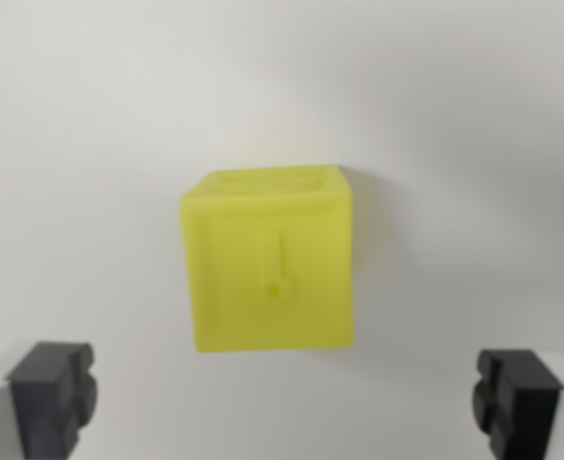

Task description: Pick yellow cube

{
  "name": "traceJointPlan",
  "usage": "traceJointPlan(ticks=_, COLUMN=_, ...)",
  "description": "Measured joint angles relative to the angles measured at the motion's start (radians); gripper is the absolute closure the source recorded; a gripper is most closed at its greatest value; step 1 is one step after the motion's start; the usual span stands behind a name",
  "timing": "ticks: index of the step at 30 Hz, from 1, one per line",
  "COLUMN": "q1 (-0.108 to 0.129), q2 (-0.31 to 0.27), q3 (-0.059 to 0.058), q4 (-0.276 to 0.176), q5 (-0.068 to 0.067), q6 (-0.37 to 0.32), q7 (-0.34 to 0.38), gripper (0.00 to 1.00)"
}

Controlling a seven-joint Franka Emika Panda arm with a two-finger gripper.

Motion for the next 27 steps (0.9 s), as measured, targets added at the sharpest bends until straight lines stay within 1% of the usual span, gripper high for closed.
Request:
traceJointPlan(ticks=14, q1=0.005, q2=0.075, q3=0.000, q4=0.013, q5=-0.005, q6=0.056, q7=-0.049, gripper=0.00)
traceJointPlan(ticks=27, q1=0.006, q2=0.149, q3=0.000, q4=0.031, q5=-0.011, q6=0.110, q7=-0.050, gripper=0.00)
